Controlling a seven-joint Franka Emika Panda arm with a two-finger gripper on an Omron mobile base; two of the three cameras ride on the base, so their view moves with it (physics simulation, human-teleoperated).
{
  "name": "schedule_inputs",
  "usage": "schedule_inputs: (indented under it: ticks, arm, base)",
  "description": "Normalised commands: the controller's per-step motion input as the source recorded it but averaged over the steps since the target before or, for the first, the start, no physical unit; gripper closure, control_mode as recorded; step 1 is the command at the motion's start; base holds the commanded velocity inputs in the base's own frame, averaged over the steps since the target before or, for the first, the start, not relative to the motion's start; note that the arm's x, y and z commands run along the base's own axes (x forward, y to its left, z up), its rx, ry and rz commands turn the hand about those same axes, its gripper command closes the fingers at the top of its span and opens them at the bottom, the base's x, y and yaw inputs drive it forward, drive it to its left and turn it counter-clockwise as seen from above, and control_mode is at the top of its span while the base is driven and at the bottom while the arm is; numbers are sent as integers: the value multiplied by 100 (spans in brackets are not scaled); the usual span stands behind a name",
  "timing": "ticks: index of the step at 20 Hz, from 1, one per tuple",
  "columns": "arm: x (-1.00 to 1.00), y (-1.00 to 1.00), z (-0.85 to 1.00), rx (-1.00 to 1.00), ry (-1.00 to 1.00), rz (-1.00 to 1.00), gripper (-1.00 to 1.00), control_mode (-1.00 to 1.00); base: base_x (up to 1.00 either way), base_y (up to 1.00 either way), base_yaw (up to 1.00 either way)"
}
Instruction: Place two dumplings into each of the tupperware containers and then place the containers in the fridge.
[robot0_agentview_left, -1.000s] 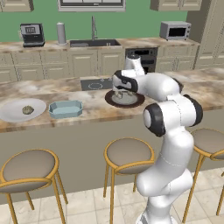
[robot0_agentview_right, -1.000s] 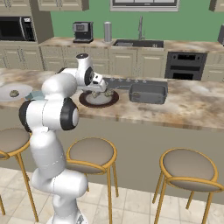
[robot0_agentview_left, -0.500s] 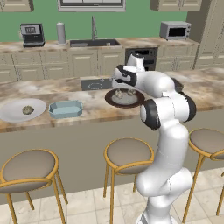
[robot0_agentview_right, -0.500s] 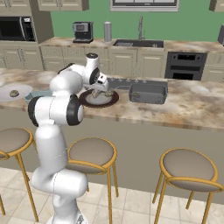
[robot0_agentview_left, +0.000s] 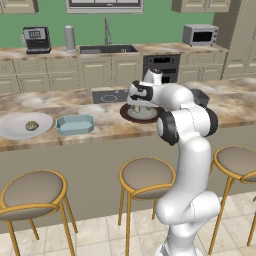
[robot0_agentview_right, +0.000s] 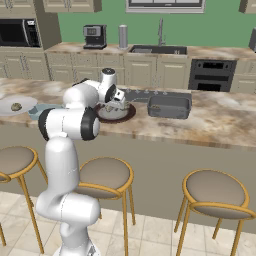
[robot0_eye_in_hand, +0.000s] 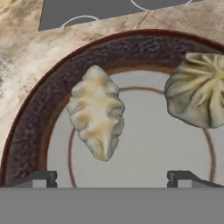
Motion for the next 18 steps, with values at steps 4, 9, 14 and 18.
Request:
schedule_inputs:
  ticks: [4,9,14,18]
  arm:
    - [30,3,-23,0,0,2,-100,-100]
    - [34,5,-8,0,0,3,-100,-100]
    - [35,4,-7,0,0,2,-100,-100]
    - [14,12,-20,0,0,3,100,-100]
  base:
    - [0,0,0]
    - [0,0,0]
    - [0,0,0]
    - [0,0,0]
